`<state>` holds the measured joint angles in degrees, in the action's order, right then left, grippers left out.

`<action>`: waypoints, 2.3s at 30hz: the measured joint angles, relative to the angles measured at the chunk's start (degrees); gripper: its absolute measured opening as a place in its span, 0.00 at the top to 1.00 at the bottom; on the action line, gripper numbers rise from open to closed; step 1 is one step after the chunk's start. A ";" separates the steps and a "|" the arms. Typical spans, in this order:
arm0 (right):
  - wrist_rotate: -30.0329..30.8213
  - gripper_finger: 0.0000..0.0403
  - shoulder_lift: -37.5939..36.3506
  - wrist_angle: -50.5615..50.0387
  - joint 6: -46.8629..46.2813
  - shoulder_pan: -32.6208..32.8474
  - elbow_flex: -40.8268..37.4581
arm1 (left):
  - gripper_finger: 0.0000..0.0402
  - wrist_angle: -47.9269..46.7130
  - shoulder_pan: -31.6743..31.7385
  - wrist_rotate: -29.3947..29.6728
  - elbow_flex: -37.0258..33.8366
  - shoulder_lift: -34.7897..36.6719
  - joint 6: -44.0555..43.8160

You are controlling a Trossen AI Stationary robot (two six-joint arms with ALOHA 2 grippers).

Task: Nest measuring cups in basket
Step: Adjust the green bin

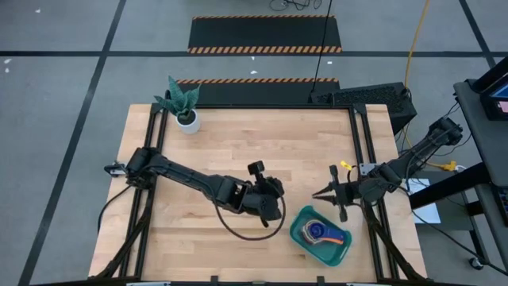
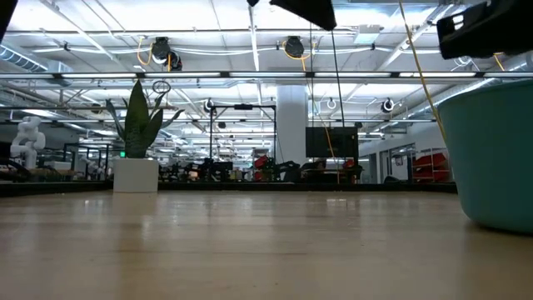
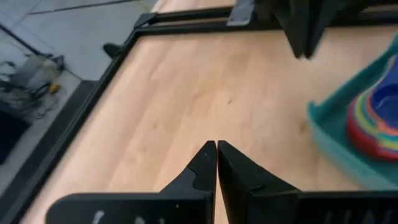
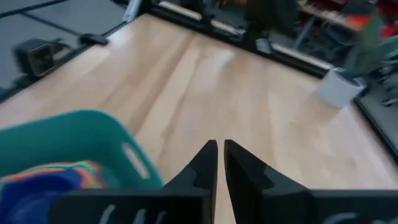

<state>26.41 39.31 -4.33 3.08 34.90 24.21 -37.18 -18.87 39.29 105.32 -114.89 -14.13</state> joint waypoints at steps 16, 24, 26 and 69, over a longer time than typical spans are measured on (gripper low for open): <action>-6.37 0.95 -13.13 14.02 8.87 -11.09 -15.92 | 0.95 21.56 6.57 -10.40 -19.71 -0.02 7.02; -8.13 0.95 -15.61 18.55 10.21 -13.92 -20.61 | 0.95 52.61 8.67 -30.25 -32.57 -0.02 13.75; -9.20 0.95 -15.91 19.38 10.94 -14.52 -20.96 | 0.95 56.19 8.73 -35.41 -35.19 -0.07 13.55; -13.24 0.95 -16.38 23.02 12.04 -16.97 -21.16 | 0.95 83.70 0.68 -33.79 -32.76 -13.98 5.80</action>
<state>13.17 22.94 18.69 15.12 17.93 3.05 46.52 -18.19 5.50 72.56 -128.87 -8.33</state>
